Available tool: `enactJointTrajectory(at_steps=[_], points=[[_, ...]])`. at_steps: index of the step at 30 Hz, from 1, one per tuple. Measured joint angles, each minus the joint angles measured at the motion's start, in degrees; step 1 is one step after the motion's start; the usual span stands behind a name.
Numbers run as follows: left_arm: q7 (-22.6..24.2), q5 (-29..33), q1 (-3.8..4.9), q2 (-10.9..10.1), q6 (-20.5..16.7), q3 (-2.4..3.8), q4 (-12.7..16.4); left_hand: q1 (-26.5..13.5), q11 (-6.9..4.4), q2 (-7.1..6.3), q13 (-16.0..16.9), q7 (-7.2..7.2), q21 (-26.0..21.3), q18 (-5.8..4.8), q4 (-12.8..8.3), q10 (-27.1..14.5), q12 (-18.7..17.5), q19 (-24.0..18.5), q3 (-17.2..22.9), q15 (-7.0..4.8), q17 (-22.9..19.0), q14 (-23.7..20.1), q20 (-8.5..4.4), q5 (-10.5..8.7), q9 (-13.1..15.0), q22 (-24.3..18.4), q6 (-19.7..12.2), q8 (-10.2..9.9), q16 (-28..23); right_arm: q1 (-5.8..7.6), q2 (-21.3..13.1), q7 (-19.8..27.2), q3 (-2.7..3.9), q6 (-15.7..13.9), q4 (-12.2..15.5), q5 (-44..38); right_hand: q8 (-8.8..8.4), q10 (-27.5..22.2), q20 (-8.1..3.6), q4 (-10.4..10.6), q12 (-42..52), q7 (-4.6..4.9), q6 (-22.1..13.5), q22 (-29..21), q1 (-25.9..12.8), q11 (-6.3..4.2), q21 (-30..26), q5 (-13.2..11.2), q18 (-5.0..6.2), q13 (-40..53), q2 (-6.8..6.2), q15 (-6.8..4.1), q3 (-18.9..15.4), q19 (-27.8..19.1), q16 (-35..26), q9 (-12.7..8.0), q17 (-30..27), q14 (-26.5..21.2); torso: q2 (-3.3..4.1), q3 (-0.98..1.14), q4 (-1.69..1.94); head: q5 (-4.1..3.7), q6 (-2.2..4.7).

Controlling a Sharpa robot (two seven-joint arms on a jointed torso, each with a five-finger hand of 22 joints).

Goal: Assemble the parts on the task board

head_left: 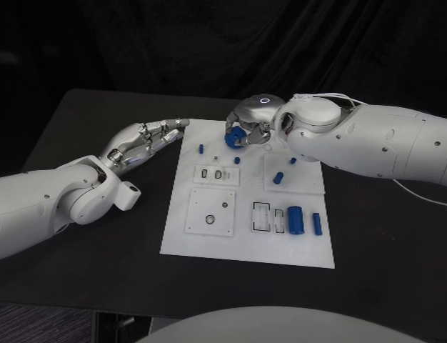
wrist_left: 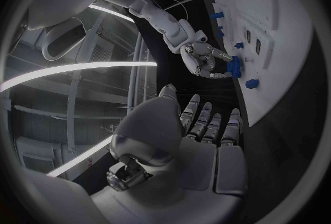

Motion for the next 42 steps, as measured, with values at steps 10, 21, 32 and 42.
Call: enactJointTrajectory(at_steps=[10, 21, 32, 42], points=[[0.0, 0.0, -0.02, 0.1, 0.2, 0.0, -0.1, 0.0, 0.0, 0.0, 0.0, 0.0, 0.0, 0.0, 0.0, 0.0, 0.0, -0.2, 0.0, -0.01, 0.1, 0.0, 0.2, 0.0, 0.0, 0.0, 0.0, 0.0, 0.0, -0.08, 0.5, 0.3, 0.01, 0.4, -0.2, 0.0, -5.6, 0.0, 0.0, 0.2, 0.0, -0.63, -4.9, 0.0, -0.5, 0.0, -1.3, -1.1, 0.0, 0.0, -0.27, 0.0, 0.7, 0.0, -0.3, -3.1, 0.0, 0.0, -0.11, 0.03, -0.03, 0.05, -0.19], [0.0, 0.0, -0.03, 0.2, 0.4, 0.0, -0.2, 0.0, 0.0, 0.0, 0.0, 0.0, 0.0, 0.0, 0.0, 0.0, 0.0, -0.2, 0.0, -0.01, 0.1, 0.0, 0.2, 0.0, 0.0, 0.0, 0.0, 0.0, 0.0, -0.1, 0.4, 0.5, 0.01, 0.4, -0.3, 0.0, -10.86, -0.3, -0.5, 0.4, -0.4, -2.16, -13.4, 0.0, -0.2, -0.74, -3.5, -3.2, 0.0, 0.0, -0.55, -0.29, 0.9, -0.9, -1.6, -8.3, 0.0, 0.0, -0.13, 0.07, -0.02, 0.15, -0.25], [0.0, 0.0, -0.14, 0.1, 0.5, 0.0, -0.2, 0.0, 0.0, 0.0, 0.0, 0.0, 0.0, 0.0, 0.0, 0.0, 0.0, -0.2, 0.0, 0.16, 0.1, 0.2, 0.2, -0.22, 0.0, 0.0, 0.0, 0.0, 0.0, -0.14, -2.2, 1.0, 0.05, -1.5, 1.2, 0.0, -10.01, -0.3, -0.5, 0.4, -0.4, -1.45, -7.8, 0.0, -0.4, -0.74, -3.7, -3.3, 0.0, 0.0, -0.79, -0.37, 0.8, -0.9, -1.6, -7.4, 0.0, 0.0, -0.14, 0.09, -0.07, 0.43, -0.32], [0.0, 0.0, -0.34, -0.7, 0.5, 0.0, 0.2, 0.0, 0.21, 0.0, 0.0, 0.0, 0.0, 0.0, 0.2, -0.2, 0.0, -0.2, 0.2, 0.16, 0.0, 0.2, 0.2, 0.02, 0.0, 0.0, 0.0, 0.0, 0.0, 2.33, -12.3, 1.1, 0.17, -4.7, 8.6, 0.0, -9.03, -0.1, -0.09, 7.4, -0.1, -0.78, -2.8, 0.0, -7.7, -0.52, -3.2, -5.5, 0.01, 0.0, 0.6, -0.37, -1.7, -0.5, -1.6, -8.3, 0.0, 0.0, -0.15, 0.17, -0.1, 0.54, 0.34]])
